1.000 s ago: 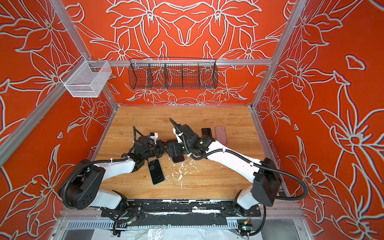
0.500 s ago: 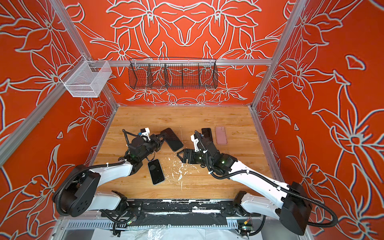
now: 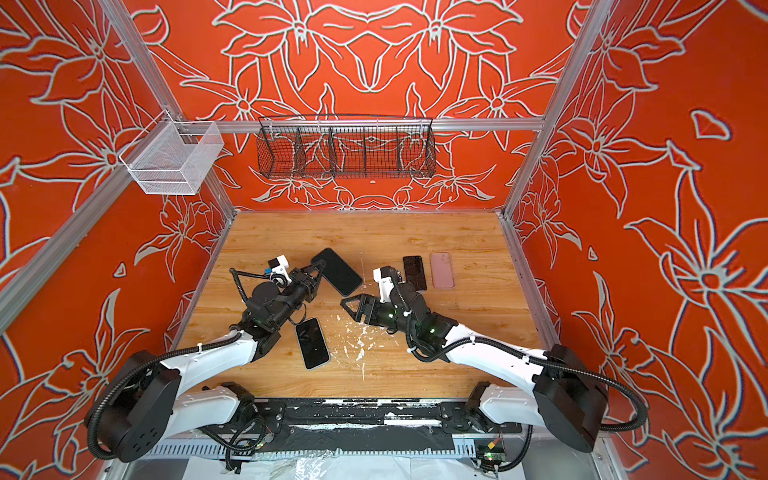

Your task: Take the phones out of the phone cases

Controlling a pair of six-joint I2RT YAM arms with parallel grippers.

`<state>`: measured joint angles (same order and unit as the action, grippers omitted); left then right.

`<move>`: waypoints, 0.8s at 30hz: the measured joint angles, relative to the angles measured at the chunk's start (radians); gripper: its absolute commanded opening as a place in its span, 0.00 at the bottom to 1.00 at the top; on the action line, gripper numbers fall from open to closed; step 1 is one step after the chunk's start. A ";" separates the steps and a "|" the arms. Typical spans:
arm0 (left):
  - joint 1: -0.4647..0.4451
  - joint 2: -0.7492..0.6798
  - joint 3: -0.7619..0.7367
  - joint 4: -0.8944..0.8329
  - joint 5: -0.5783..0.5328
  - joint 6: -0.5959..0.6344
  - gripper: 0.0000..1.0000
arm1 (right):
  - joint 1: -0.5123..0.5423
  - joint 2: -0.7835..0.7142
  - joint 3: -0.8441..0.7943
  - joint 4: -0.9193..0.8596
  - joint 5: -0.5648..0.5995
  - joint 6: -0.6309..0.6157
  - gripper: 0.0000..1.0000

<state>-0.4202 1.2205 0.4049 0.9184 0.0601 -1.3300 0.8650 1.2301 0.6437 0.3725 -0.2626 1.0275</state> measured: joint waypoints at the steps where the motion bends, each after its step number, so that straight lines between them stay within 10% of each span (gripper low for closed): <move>1: 0.000 -0.002 0.000 -0.002 -0.001 0.001 0.00 | 0.002 0.010 0.000 0.016 0.000 0.002 0.79; 24: -0.007 -0.064 -0.030 -0.013 -0.023 -0.028 0.00 | 0.034 0.211 0.032 0.316 0.047 0.079 0.44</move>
<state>-0.4271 1.1561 0.3748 0.9054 0.0368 -1.3582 0.8993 1.4410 0.6762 0.6884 -0.2153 1.1061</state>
